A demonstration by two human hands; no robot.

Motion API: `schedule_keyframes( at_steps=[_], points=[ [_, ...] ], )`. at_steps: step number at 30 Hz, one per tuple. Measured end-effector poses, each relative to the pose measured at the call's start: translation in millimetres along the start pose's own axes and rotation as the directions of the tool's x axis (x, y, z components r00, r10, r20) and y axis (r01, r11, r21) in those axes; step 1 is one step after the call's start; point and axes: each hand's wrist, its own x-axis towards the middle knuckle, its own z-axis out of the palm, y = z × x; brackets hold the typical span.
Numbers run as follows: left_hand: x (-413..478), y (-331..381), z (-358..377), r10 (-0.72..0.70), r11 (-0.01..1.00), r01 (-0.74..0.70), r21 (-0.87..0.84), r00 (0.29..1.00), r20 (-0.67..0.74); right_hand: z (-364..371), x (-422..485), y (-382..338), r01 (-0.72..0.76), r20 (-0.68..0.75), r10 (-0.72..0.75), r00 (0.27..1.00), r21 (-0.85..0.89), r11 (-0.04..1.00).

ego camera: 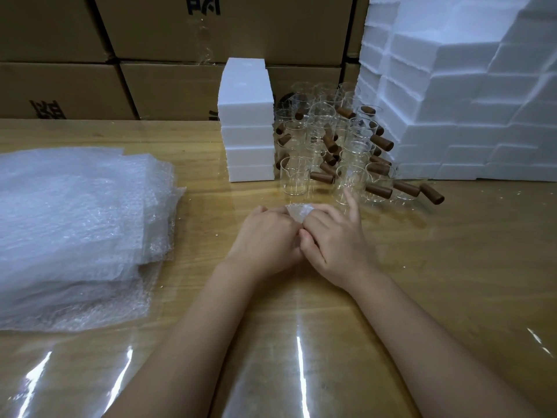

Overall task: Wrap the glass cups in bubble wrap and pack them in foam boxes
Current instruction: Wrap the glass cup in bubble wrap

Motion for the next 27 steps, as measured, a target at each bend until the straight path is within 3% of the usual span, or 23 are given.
schedule_keyframes(
  at_steps=[6, 11, 14, 18, 23, 27],
  points=[
    [-1.6, 6.4, -1.4, -0.021, 1.0, 0.021, 0.004, 0.999, -0.032, 5.0, 0.1, 8.7, -0.146, -0.217, 0.199, 0.956, 0.239, 0.96],
    [-6.4, 15.5, 4.7, -0.052, 0.999, 0.048, -0.021, 0.965, -0.259, 4.4, 0.4, 18.0, -0.351, -0.145, 0.427, 0.893, 0.37, 0.86],
    [-5.0, 22.2, 6.3, -0.085, 0.994, 0.06, -0.096, 0.955, -0.283, 4.7, 0.4, 17.1, -0.313, -0.148, 0.401, 0.904, 0.411, 0.856],
    [-5.1, 20.7, 1.1, -0.052, 0.997, 0.036, -0.069, 0.97, -0.238, 6.5, -0.2, 14.4, -0.246, -0.111, 0.315, 0.943, 0.405, 0.88],
    [-2.0, 25.3, -3.0, -0.069, 0.997, 0.07, 0.041, 0.998, -0.014, 4.3, 0.5, 13.7, -0.194, -0.08, 0.241, 0.967, 0.382, 0.903],
    [-2.5, 26.3, -1.2, -0.064, 0.998, 0.064, -0.005, 0.994, -0.084, 0.3, 0.2, 9.9, -0.233, 0.036, 0.233, 0.972, 0.317, 0.919]
  ],
)
